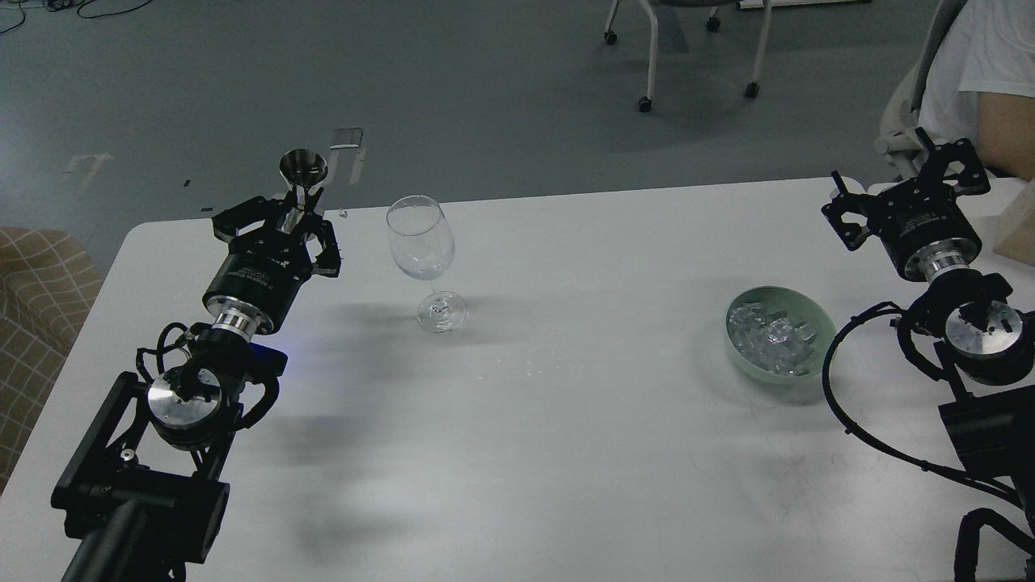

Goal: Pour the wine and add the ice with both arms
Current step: 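Carry the jigger with the left gripper up beside the wine glass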

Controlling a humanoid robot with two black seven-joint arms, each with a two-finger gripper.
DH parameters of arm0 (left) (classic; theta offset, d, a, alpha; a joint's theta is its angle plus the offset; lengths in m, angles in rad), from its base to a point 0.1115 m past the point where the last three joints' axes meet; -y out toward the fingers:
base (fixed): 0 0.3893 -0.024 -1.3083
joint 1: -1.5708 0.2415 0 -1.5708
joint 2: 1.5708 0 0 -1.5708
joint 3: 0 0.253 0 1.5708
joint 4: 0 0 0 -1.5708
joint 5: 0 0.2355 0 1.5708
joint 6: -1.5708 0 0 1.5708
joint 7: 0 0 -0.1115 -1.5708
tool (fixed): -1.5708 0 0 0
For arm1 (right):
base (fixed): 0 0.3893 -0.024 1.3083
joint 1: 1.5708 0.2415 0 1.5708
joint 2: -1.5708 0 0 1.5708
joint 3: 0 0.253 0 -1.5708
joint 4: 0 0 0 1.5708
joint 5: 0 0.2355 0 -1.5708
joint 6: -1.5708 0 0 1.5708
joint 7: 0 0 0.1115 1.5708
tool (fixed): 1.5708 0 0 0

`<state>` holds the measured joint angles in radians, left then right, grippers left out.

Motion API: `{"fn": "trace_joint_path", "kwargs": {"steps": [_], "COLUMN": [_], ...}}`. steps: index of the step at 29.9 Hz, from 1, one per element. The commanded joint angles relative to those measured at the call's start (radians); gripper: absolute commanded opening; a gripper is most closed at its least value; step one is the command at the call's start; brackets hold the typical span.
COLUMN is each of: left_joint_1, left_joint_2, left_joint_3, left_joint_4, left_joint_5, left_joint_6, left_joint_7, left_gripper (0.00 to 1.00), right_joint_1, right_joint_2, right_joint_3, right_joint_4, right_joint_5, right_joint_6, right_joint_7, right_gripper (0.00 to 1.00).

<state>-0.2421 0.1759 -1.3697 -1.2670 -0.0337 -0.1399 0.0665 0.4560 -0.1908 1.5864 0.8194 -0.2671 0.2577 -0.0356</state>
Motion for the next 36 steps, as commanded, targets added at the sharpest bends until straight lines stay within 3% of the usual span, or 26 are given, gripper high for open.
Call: {"fn": "trace_joint_path", "kwargs": {"steps": [1, 22, 36], "left_joint_1": [-0.008, -0.078, -0.103], "left_joint_2": [0.0, -0.003, 0.039], "left_joint_3": [0.032, 0.106, 0.15], "left_joint_4": [0.001, 0.011, 0.034], "left_joint_5": [0.011, 0.011, 0.04], "left_joint_6": [0.0, 0.049, 0.049], "left_joint_7": [0.007, 0.009, 0.059], "left_gripper": [0.0, 0.0, 0.0], "right_joint_1": [0.0, -0.016, -0.017], "right_joint_2": [-0.012, -0.019, -0.021], "right_joint_3": [0.0, 0.001, 0.0], "right_joint_4": [0.0, 0.004, 0.003], "right_joint_5": [0.0, 0.002, 0.002], "right_joint_6": [0.002, 0.003, 0.005], "right_joint_7": [0.0, -0.001, -0.001], "right_gripper": [1.0, 1.0, 1.0]}}
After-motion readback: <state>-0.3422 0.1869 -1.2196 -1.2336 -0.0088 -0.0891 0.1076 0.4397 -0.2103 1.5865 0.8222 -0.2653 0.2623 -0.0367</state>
